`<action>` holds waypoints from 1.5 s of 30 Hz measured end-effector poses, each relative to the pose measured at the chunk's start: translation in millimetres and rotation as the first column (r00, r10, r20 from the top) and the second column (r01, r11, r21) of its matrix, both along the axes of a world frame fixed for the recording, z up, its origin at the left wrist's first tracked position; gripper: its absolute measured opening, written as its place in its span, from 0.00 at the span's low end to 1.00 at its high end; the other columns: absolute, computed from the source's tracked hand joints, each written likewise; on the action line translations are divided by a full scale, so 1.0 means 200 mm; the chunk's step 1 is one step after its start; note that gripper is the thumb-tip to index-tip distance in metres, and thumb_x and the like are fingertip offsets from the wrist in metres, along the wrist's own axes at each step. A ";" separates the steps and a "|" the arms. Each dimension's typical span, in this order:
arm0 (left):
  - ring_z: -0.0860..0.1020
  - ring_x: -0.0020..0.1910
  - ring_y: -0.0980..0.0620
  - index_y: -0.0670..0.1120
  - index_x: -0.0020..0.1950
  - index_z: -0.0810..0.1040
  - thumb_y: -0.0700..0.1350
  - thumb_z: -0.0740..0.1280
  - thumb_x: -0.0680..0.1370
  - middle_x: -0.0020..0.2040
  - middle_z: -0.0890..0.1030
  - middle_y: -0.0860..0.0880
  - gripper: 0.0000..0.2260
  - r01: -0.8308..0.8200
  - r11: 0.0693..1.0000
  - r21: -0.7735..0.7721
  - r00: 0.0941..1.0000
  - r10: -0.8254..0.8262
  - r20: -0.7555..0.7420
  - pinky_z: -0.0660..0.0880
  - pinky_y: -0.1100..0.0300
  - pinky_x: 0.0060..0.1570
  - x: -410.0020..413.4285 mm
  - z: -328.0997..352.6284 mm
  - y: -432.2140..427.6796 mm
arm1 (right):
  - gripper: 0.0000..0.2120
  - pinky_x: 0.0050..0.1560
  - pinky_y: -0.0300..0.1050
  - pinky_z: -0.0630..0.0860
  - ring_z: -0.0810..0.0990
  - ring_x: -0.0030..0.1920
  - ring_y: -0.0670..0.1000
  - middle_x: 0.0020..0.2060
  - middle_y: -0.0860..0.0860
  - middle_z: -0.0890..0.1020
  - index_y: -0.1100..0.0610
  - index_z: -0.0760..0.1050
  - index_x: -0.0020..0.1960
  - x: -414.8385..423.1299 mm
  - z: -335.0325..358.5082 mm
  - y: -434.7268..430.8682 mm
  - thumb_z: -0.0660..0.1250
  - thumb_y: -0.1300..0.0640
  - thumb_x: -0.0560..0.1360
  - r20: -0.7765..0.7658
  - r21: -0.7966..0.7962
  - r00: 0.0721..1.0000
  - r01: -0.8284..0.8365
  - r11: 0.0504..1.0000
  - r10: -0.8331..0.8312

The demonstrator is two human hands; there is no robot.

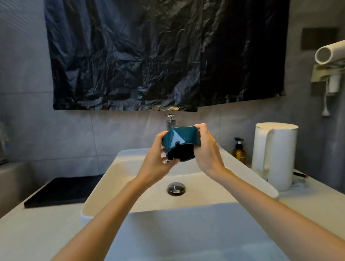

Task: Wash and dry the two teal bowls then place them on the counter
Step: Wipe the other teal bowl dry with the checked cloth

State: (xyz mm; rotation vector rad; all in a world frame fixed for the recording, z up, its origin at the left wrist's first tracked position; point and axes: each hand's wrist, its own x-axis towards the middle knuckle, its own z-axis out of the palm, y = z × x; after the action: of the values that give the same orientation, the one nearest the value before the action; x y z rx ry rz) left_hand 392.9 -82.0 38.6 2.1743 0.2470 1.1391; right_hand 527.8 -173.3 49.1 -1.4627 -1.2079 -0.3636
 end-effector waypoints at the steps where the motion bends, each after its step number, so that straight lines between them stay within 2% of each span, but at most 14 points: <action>1: 0.76 0.57 0.56 0.58 0.67 0.61 0.37 0.73 0.71 0.60 0.73 0.56 0.33 0.040 0.996 -0.079 0.999 -0.042 -0.020 0.77 0.68 0.48 0.01 0.01 0.00 | 0.11 0.47 0.49 0.78 0.77 0.49 0.50 0.51 0.50 0.78 0.50 0.65 0.56 0.02 0.02 -0.01 0.60 0.63 0.78 -0.047 -0.056 0.999 0.017 0.998 -0.020; 5: 0.81 0.53 0.53 0.56 0.67 0.68 0.42 0.76 0.70 0.59 0.76 0.52 0.29 0.186 0.935 -0.303 0.961 -0.238 -0.144 0.78 0.66 0.46 0.03 0.03 -0.01 | 0.12 0.39 0.49 0.80 0.75 0.53 0.55 0.57 0.55 0.75 0.54 0.67 0.60 0.08 0.11 -0.07 0.54 0.66 0.80 -0.347 -0.391 0.932 -0.046 0.919 -0.100; 8: 0.80 0.55 0.51 0.49 0.64 0.75 0.44 0.76 0.70 0.57 0.80 0.49 0.24 0.218 0.902 -0.373 0.952 -0.280 -0.122 0.79 0.58 0.52 0.07 -0.01 -0.03 | 0.15 0.37 0.56 0.81 0.75 0.55 0.63 0.62 0.60 0.72 0.59 0.67 0.63 0.11 0.12 -0.13 0.56 0.69 0.78 -0.639 -0.435 0.760 -0.229 0.871 -0.119; 15: 0.83 0.50 0.47 0.44 0.60 0.76 0.44 0.73 0.72 0.54 0.82 0.45 0.17 0.116 0.791 -0.601 0.982 -0.180 -0.048 0.82 0.56 0.45 0.18 -0.06 -0.09 | 0.16 0.43 0.48 0.83 0.83 0.46 0.56 0.66 0.54 0.73 0.55 0.69 0.68 0.18 0.09 -0.29 0.61 0.55 0.81 -0.713 -0.373 0.701 -0.388 0.843 0.007; 18: 0.82 0.50 0.44 0.42 0.59 0.74 0.44 0.70 0.75 0.57 0.80 0.42 0.15 0.067 0.698 -0.713 0.994 -0.109 -0.014 0.82 0.57 0.39 0.22 -0.08 -0.11 | 0.17 0.40 0.44 0.82 0.83 0.47 0.53 0.60 0.51 0.75 0.53 0.69 0.67 0.21 0.10 -0.44 0.61 0.50 0.80 -0.623 -0.346 0.782 -0.315 0.884 0.034; 21: 0.81 0.52 0.42 0.41 0.63 0.73 0.44 0.69 0.75 0.58 0.79 0.42 0.17 0.034 0.662 -0.749 0.997 -0.077 -0.022 0.82 0.57 0.37 0.26 -0.11 -0.13 | 0.09 0.43 0.44 0.80 0.78 0.46 0.49 0.53 0.49 0.75 0.50 0.70 0.60 0.29 0.04 -0.65 0.60 0.53 0.80 -0.468 -0.243 0.870 0.043 0.969 -0.156; 23: 0.81 0.52 0.42 0.41 0.63 0.73 0.44 0.69 0.75 0.59 0.78 0.42 0.18 0.017 0.641 -0.767 0.997 -0.068 -0.034 0.82 0.56 0.36 0.27 -0.13 -0.14 | 0.04 0.46 0.49 0.76 0.75 0.47 0.51 0.50 0.49 0.74 0.51 0.68 0.55 0.35 -0.05 -0.79 0.59 0.56 0.80 -0.388 -0.214 0.851 0.291 0.933 -0.354; 27: 0.80 0.51 0.42 0.39 0.65 0.72 0.44 0.70 0.75 0.60 0.77 0.41 0.21 -0.005 0.628 -0.778 0.996 -0.069 -0.062 0.82 0.58 0.31 0.28 -0.14 -0.17 | 0.07 0.53 0.49 0.71 0.73 0.57 0.56 0.56 0.53 0.75 0.52 0.67 0.54 0.49 -0.36 -0.99 0.61 0.56 0.76 -0.203 -0.608 0.781 0.372 0.702 -0.590; 30: 0.79 0.51 0.43 0.39 0.66 0.71 0.44 0.70 0.75 0.61 0.76 0.40 0.22 -0.028 0.642 -0.766 0.994 -0.060 -0.087 0.81 0.59 0.31 0.28 -0.15 -0.18 | 0.23 0.63 0.51 0.68 0.68 0.66 0.59 0.65 0.56 0.70 0.53 0.62 0.68 0.48 -0.59 -1.04 0.63 0.50 0.75 -0.079 -0.903 0.855 0.157 0.401 -0.513; 32: 0.79 0.52 0.43 0.41 0.66 0.71 0.44 0.70 0.75 0.62 0.77 0.41 0.22 -0.045 0.645 -0.763 0.994 -0.050 -0.101 0.81 0.57 0.33 0.27 -0.16 -0.17 | 0.23 0.61 0.52 0.69 0.69 0.64 0.60 0.64 0.55 0.69 0.50 0.62 0.68 0.47 -0.71 -1.06 0.64 0.49 0.76 0.076 -0.916 0.894 0.237 0.322 -0.441; 35: 0.79 0.53 0.42 0.43 0.67 0.71 0.45 0.71 0.74 0.63 0.77 0.40 0.22 -0.055 0.638 -0.768 0.993 -0.045 -0.108 0.81 0.56 0.36 0.24 -0.16 -0.16 | 0.12 0.54 0.50 0.74 0.75 0.56 0.57 0.57 0.55 0.75 0.52 0.68 0.58 0.46 -0.74 -1.05 0.61 0.62 0.76 0.109 -0.794 0.860 0.378 0.477 -0.499; 39: 0.79 0.54 0.42 0.43 0.66 0.71 0.44 0.70 0.75 0.63 0.76 0.40 0.21 -0.036 0.657 -0.753 0.998 -0.022 -0.067 0.81 0.56 0.37 0.21 -0.13 -0.13 | 0.07 0.37 0.36 0.67 0.72 0.47 0.51 0.52 0.52 0.72 0.58 0.69 0.56 0.35 -0.45 -0.99 0.56 0.62 0.79 -0.062 -0.433 0.807 0.508 0.745 -0.587; 42: 0.79 0.55 0.41 0.44 0.66 0.72 0.43 0.70 0.74 0.62 0.76 0.41 0.21 -0.042 0.702 -0.711 0.998 -0.002 -0.061 0.81 0.52 0.44 0.19 -0.12 -0.08 | 0.08 0.39 0.37 0.66 0.72 0.48 0.49 0.50 0.51 0.72 0.56 0.70 0.56 0.22 -0.20 -0.91 0.58 0.64 0.78 -0.090 -0.163 0.877 0.455 0.875 -0.472; 45: 0.78 0.56 0.41 0.45 0.65 0.72 0.42 0.71 0.74 0.62 0.77 0.41 0.20 -0.039 0.737 -0.675 0.998 -0.003 -0.060 0.81 0.52 0.45 0.18 -0.11 -0.03 | 0.09 0.43 0.40 0.71 0.75 0.47 0.49 0.49 0.50 0.77 0.54 0.72 0.54 0.17 -0.02 -0.71 0.59 0.64 0.76 -0.091 -0.107 0.955 0.271 0.957 -0.281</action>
State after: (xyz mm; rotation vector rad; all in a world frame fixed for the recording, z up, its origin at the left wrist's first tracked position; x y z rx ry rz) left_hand 428.4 -87.2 17.4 1.5429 0.6099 0.8133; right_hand 562.6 -314.6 44.4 -1.7169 -0.9471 -0.4176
